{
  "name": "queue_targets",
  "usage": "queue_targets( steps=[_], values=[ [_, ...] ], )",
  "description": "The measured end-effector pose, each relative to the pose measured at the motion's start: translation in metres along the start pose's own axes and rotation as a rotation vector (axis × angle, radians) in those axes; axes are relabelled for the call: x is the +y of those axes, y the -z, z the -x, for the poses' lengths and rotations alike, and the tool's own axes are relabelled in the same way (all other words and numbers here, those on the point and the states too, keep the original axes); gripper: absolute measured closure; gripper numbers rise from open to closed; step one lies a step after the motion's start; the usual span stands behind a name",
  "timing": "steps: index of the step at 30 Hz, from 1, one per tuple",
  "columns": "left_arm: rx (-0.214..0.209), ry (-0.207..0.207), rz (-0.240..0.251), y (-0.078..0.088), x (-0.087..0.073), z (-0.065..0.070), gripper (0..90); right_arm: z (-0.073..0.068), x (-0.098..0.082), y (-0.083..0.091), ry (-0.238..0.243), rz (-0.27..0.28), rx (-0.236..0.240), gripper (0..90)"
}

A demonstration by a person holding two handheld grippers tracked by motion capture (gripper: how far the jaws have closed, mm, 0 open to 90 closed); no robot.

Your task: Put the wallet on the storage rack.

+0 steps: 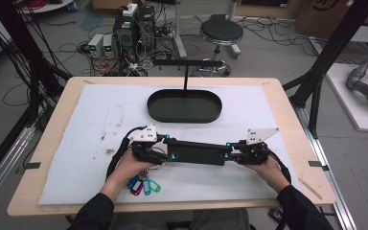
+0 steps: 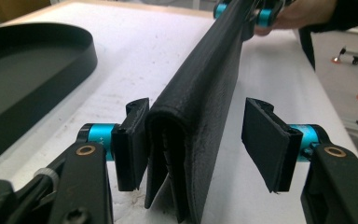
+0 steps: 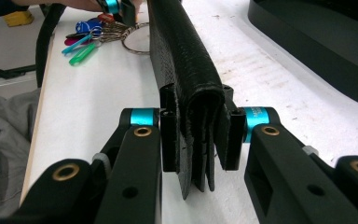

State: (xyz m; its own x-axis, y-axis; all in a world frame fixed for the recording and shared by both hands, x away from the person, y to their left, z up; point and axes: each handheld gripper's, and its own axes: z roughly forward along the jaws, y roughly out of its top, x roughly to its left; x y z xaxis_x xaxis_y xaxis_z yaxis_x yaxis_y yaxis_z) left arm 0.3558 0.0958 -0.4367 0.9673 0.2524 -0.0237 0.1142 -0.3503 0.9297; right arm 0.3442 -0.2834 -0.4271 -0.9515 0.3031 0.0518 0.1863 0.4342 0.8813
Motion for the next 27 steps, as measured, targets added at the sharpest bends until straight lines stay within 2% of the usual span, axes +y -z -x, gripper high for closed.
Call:
queue_targets(
  steps=[2,3,5,7,8,9,10,15,17,19,20,21,22,23,24,27],
  values=[
    [-0.006,-0.030,-0.019,-0.001,0.002,0.000,54.4,0.000,0.000,0.000,0.001,-0.007,0.000,74.8],
    [-0.011,-0.032,-0.011,0.001,0.002,0.000,62.3,0.000,0.000,0.000,0.000,-0.009,-0.003,73.9],
    [-0.032,-0.035,-0.007,0.002,0.002,0.000,68.8,0.000,0.000,0.001,-0.003,-0.010,-0.013,70.7],
    [-0.036,-0.038,-0.009,0.003,0.002,0.000,72.1,-0.001,0.000,0.001,-0.001,-0.010,-0.026,67.9],
    [-0.050,-0.036,0.007,0.003,0.004,0.001,72.9,-0.001,0.000,0.001,-0.014,-0.007,-0.051,61.0],
    [-0.050,-0.036,0.007,0.003,0.004,0.001,73.2,-0.001,0.000,0.001,-0.014,-0.007,-0.051,61.0],
    [-0.049,-0.038,0.013,0.003,0.005,0.002,73.5,0.000,-0.001,0.000,-0.030,-0.009,-0.065,52.2],
    [-0.059,-0.049,0.030,0.004,0.006,0.003,73.9,0.001,-0.002,-0.002,-0.046,-0.013,-0.065,49.8],
    [-0.070,-0.059,0.038,0.005,0.006,0.003,74.0,0.001,-0.002,-0.003,-0.044,-0.008,-0.064,50.2],
    [-0.081,-0.070,0.055,0.005,0.007,0.005,74.0,0.000,-0.001,-0.005,-0.029,-0.013,-0.055,55.1],
    [-0.075,-0.078,0.067,0.005,0.009,0.006,74.0,-0.002,-0.001,-0.006,-0.014,-0.017,-0.044,60.0],
    [-0.075,-0.078,0.067,0.005,0.009,0.006,73.9,-0.002,-0.001,-0.006,-0.014,-0.017,-0.044,60.0],
    [-0.073,-0.070,0.079,0.007,0.009,0.005,73.8,-0.004,0.000,-0.004,0.013,-0.010,-0.043,68.0],
    [-0.073,-0.070,0.079,0.007,0.009,0.005,73.5,-0.004,0.000,-0.004,0.013,-0.010,-0.043,68.0],
    [-0.069,-0.069,0.082,0.009,0.009,0.005,72.6,-0.005,0.002,-0.001,0.027,0.013,-0.021,73.3],
    [-0.033,-0.054,0.110,0.011,0.011,0.005,68.5,-0.007,0.004,0.000,0.035,0.025,-0.013,75.2]
  ],
)
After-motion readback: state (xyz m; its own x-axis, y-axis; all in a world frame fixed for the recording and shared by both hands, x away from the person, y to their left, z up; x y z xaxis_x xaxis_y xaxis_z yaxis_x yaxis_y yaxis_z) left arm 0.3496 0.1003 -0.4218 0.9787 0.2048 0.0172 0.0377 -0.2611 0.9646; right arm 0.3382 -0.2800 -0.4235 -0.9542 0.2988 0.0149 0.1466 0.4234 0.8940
